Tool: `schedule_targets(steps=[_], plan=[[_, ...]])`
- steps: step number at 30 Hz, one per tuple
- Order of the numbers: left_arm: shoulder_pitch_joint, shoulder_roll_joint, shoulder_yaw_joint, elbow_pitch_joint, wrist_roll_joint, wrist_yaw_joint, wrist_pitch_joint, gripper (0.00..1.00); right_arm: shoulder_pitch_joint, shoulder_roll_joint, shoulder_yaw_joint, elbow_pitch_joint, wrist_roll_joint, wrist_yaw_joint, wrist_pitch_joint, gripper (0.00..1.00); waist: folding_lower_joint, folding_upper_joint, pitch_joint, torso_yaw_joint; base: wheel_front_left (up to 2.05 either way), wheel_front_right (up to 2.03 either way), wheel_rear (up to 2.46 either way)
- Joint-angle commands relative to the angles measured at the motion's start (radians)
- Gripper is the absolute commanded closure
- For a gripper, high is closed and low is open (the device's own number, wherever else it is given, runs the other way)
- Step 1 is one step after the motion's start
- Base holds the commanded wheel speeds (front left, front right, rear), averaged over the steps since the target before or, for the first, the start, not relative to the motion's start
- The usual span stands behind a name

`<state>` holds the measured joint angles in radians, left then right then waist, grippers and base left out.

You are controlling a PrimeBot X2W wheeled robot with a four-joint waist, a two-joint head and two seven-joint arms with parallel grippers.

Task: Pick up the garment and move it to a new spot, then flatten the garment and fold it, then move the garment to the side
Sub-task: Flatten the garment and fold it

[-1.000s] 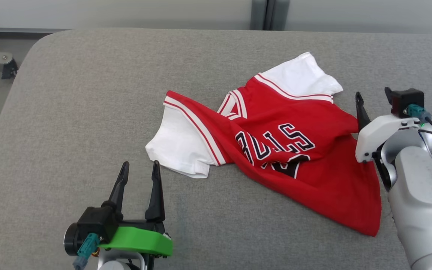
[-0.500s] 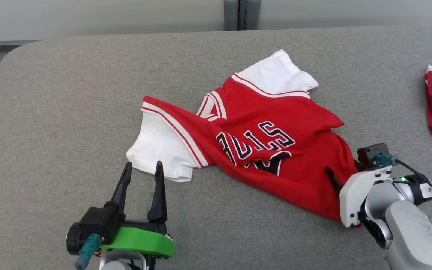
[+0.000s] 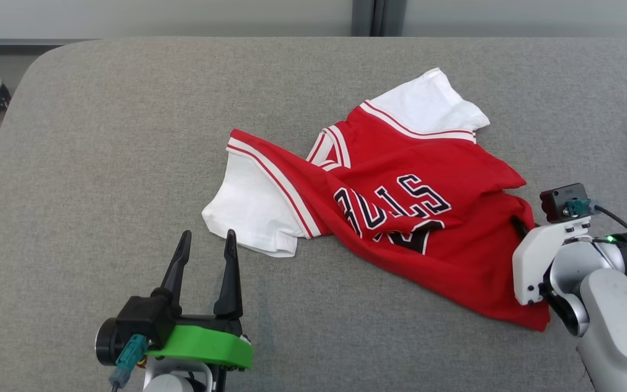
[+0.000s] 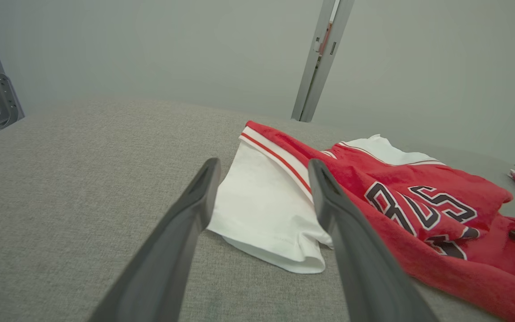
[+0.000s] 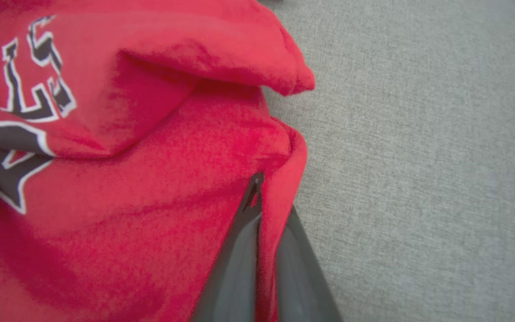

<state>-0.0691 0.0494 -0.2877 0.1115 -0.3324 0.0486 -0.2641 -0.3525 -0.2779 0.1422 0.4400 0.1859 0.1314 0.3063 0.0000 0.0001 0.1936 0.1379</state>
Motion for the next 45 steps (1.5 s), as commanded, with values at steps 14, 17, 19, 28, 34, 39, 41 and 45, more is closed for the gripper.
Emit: schedule_targets(steps=[14,17,19,28,34,39,41,45], plan=[[-0.031,0.002,0.002,0.002,0.000,-0.004,0.000,0.00,-0.276,-0.064,-0.106,0.173,-0.140,-0.002,-0.087,1.00,0.0000,-0.0001,0.029,0.019,0.00,0.00,0.00],[-0.035,0.002,0.000,0.005,0.000,-0.007,0.000,0.00,-0.341,-0.064,-0.113,0.238,-0.168,-0.002,-0.107,1.00,0.0000,-0.0001,0.032,0.023,0.00,0.00,0.00],[-0.034,0.002,-0.001,0.008,0.001,-0.006,0.000,0.00,-0.376,-0.058,-0.115,0.281,-0.181,-0.002,-0.122,1.00,0.0000,-0.0001,0.034,0.024,0.00,0.00,0.00],[-0.024,0.002,-0.007,0.019,0.005,-0.002,0.000,0.00,-0.450,-0.013,-0.176,0.428,-0.268,-0.002,-0.284,0.00,0.0000,-0.0001,0.023,0.005,0.00,0.00,0.00],[-0.020,0.002,-0.004,0.025,0.012,-0.007,0.000,0.00,-0.437,0.023,-0.227,0.443,-0.313,-0.002,-0.419,0.00,0.0000,-0.0001,0.001,-0.031,0.00,0.00,0.00],[-0.033,0.002,-0.005,0.032,0.013,-0.011,0.000,0.00,-0.389,0.057,-0.267,0.415,-0.314,-0.002,-0.514,0.00,0.0000,-0.0001,-0.015,-0.060,0.00,0.00,0.00],[-0.037,0.002,0.000,0.035,0.012,-0.008,0.000,0.00,-0.363,0.073,-0.273,0.392,-0.307,-0.002,-0.535,0.00,0.0000,-0.0001,-0.020,-0.071,0.00,0.00,0.00],[-0.038,0.002,0.009,0.036,0.014,-0.006,0.000,0.00,-0.284,0.100,-0.285,0.328,-0.283,-0.002,-0.556,0.00,0.0000,-0.0001,-0.027,-0.086,0.00,0.00,0.00]])
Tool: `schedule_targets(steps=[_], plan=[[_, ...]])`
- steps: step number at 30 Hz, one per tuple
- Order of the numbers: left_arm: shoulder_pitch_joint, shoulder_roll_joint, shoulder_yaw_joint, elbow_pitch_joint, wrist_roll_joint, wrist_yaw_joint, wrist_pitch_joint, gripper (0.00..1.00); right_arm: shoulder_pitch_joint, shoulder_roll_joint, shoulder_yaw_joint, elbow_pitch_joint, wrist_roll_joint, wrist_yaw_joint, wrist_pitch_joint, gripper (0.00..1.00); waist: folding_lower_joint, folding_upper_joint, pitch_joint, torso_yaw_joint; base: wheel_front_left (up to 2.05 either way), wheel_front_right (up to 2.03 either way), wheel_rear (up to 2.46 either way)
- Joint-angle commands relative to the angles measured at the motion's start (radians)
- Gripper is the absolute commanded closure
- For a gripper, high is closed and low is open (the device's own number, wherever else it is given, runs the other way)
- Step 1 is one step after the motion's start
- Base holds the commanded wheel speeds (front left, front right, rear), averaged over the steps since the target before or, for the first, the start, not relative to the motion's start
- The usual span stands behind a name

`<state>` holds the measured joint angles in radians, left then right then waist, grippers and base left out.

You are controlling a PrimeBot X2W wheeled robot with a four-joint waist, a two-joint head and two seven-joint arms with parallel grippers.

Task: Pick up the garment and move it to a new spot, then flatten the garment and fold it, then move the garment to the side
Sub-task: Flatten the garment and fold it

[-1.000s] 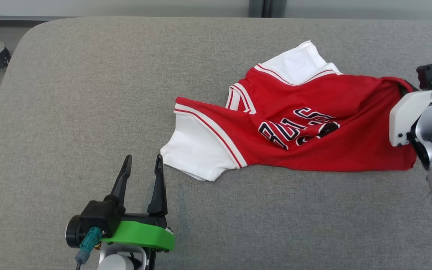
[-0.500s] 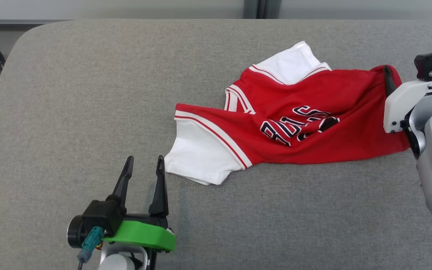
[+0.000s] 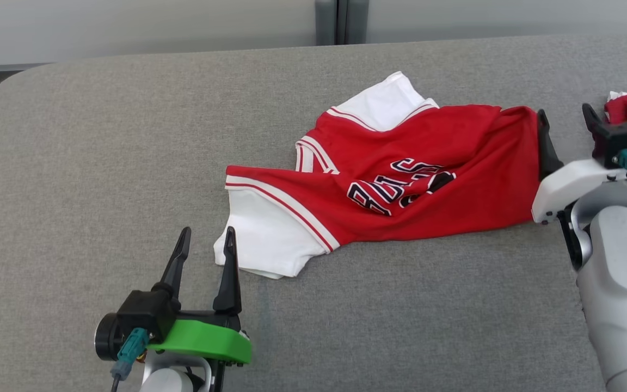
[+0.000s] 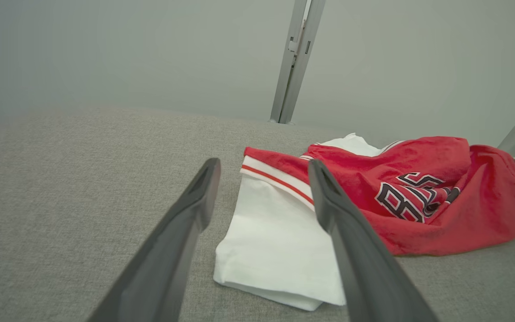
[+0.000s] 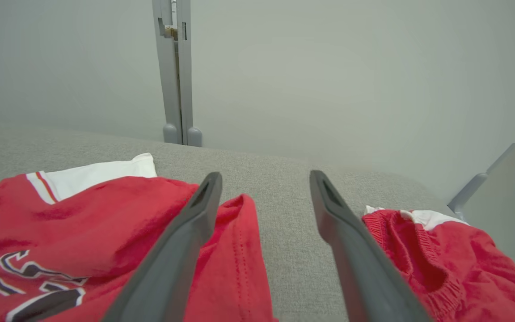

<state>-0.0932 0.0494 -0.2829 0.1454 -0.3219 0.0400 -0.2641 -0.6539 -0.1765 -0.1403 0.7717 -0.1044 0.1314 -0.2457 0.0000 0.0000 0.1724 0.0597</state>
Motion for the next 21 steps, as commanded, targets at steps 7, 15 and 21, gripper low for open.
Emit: schedule_targets(steps=[7,15,21], plan=[[0.025,0.002,0.015,-0.003,-0.004,0.005,0.000,0.00,0.209,0.054,-0.037,-0.192,0.040,-0.002,-0.019,0.00,0.0000,0.0000,-0.031,-0.023,0.00,0.00,0.00],[0.070,0.002,0.055,0.003,-0.026,-0.008,0.000,0.00,0.415,0.118,-0.008,-0.447,0.081,-0.002,-0.019,0.00,0.0000,0.0000,-0.067,-0.057,0.00,0.00,0.00],[0.092,0.002,0.068,0.022,-0.042,-0.022,0.000,0.00,0.488,0.125,0.060,-0.505,0.142,-0.002,-0.019,0.00,0.0000,0.0000,-0.094,-0.070,0.00,0.00,0.00]])
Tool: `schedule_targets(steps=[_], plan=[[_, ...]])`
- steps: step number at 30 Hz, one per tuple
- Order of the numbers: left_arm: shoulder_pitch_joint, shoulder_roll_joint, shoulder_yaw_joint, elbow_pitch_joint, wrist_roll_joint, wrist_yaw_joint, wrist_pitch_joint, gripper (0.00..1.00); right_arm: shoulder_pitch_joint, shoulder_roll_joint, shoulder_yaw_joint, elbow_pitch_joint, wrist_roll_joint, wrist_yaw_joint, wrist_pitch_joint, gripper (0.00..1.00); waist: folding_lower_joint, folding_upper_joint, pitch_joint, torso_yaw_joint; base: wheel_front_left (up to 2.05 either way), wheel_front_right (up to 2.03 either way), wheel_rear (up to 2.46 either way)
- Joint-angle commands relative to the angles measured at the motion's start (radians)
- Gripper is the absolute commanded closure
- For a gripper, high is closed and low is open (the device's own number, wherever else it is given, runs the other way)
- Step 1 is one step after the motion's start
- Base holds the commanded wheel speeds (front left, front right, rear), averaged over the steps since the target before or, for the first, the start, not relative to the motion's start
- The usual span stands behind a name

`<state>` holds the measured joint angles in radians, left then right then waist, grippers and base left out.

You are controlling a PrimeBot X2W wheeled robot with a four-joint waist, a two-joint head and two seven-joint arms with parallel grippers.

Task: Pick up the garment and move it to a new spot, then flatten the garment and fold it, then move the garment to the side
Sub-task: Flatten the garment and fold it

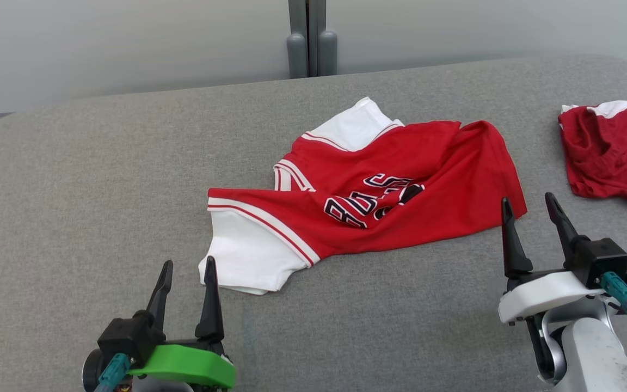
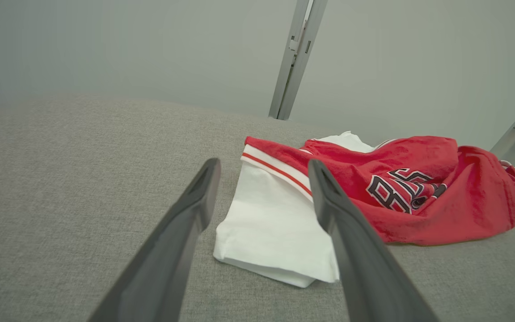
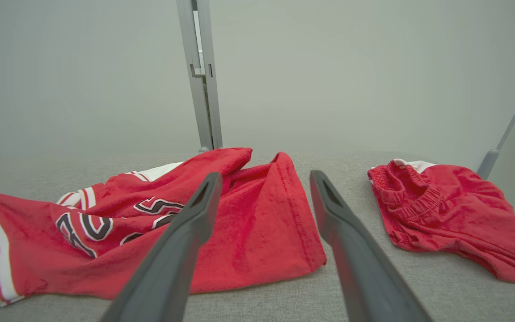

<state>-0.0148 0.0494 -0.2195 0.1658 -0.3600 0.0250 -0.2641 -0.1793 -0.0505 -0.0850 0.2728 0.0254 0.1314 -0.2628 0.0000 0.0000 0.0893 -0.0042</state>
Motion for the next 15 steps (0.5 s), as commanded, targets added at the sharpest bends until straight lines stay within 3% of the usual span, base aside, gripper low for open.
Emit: schedule_targets(steps=[1,15], plan=[[0.018,0.002,0.007,0.006,-0.007,-0.007,0.000,0.00,0.020,-0.001,0.013,-0.010,0.022,-0.002,-0.002,0.00,0.0000,0.0000,-0.015,-0.007,0.00,0.00,0.00],[0.034,0.002,0.013,0.020,-0.022,-0.001,0.000,0.00,0.049,-0.001,0.075,-0.009,0.071,-0.002,-0.002,0.00,0.0000,0.0000,-0.037,-0.002,0.00,0.00,0.00]])
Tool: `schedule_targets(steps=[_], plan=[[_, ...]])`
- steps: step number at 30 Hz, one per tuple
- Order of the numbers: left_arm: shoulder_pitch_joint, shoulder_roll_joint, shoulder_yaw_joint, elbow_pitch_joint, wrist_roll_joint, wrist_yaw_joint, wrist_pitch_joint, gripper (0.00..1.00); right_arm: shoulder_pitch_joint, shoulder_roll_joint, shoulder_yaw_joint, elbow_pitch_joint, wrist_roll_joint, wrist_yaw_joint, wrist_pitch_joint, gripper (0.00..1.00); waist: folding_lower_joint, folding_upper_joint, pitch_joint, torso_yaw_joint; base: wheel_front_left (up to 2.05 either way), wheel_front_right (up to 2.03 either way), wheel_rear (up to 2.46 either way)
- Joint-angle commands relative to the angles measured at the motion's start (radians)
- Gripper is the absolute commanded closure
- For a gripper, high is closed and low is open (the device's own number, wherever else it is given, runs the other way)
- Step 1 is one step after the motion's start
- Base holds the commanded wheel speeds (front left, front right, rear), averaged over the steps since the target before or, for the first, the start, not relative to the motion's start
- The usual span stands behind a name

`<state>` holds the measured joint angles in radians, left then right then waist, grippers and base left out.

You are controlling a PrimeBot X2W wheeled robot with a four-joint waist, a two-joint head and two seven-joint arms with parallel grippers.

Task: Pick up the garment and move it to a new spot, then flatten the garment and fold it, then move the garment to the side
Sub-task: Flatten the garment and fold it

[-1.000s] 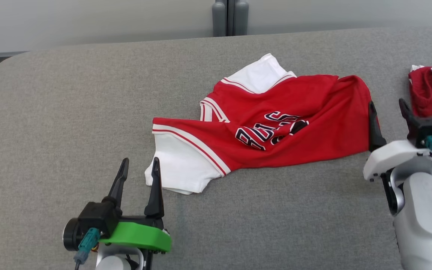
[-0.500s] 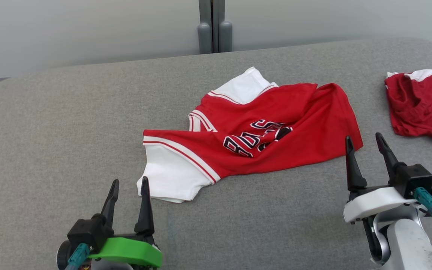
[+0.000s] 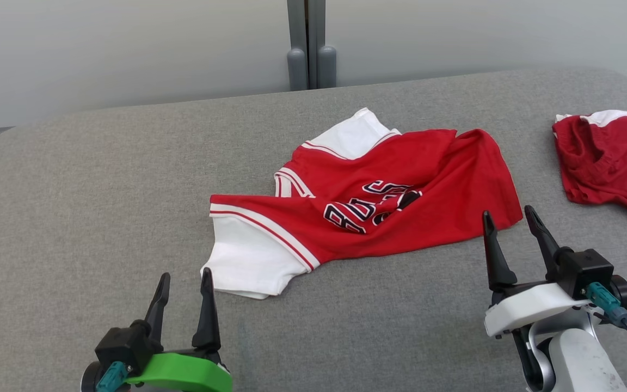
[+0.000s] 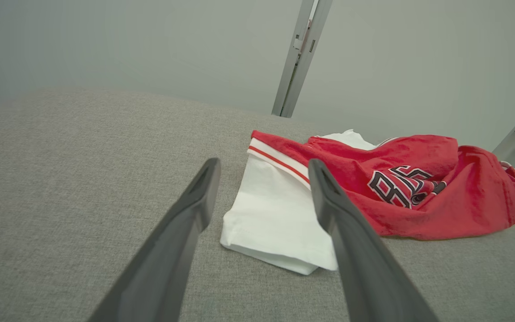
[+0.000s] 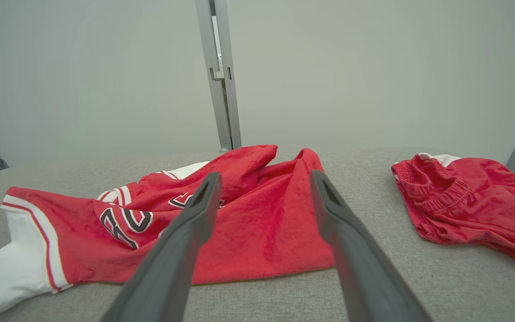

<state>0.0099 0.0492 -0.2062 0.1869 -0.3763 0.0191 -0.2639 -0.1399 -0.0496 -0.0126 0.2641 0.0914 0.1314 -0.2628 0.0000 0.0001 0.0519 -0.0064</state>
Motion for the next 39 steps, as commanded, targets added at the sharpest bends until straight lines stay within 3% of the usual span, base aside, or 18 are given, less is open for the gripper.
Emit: schedule_targets(steps=[1,13,25,34,35,36,39], plan=[[0.009,0.003,0.000,-0.001,-0.005,0.006,0.000,0.00,0.009,-0.002,0.005,0.000,0.005,-0.002,-0.002,0.00,0.0000,-0.0001,0.000,0.001,0.00,0.00,0.00],[0.000,0.003,-0.010,0.010,0.013,-0.002,0.000,0.00,0.008,-0.002,0.020,0.010,0.011,-0.002,-0.002,0.00,0.0000,-0.0001,0.003,0.004,0.00,0.00,0.00],[-0.189,0.029,-0.020,0.347,0.000,-0.037,0.120,0.00,-0.019,-0.002,0.032,0.031,0.004,-0.002,0.000,0.00,0.0000,-0.0001,0.050,-0.028,0.00,0.00,0.00],[-0.282,0.030,-0.007,0.499,-0.030,-0.053,0.107,0.00,-0.035,-0.002,-0.031,0.067,-0.031,-0.002,0.004,0.00,0.0000,-0.0001,0.093,-0.073,0.00,0.00,0.00],[-0.288,0.029,-0.008,0.510,-0.030,-0.055,0.103,0.04,-0.036,-0.002,-0.040,0.073,-0.036,-0.002,0.005,0.00,0.0000,-0.0001,0.094,-0.074,0.00,0.00,0.00],[-0.293,0.028,-0.011,0.522,-0.031,-0.057,0.100,0.40,-0.039,-0.002,-0.052,0.080,-0.040,-0.002,0.007,0.00,0.0000,-0.0001,0.096,-0.074,0.00,0.00,0.00],[-0.303,0.022,-0.020,0.544,-0.036,-0.066,0.078,0.76,-0.050,-0.002,-0.093,0.106,-0.058,-0.002,0.021,0.00,0.0000,-0.0001,0.097,-0.070,0.00,0.00,0.00]])
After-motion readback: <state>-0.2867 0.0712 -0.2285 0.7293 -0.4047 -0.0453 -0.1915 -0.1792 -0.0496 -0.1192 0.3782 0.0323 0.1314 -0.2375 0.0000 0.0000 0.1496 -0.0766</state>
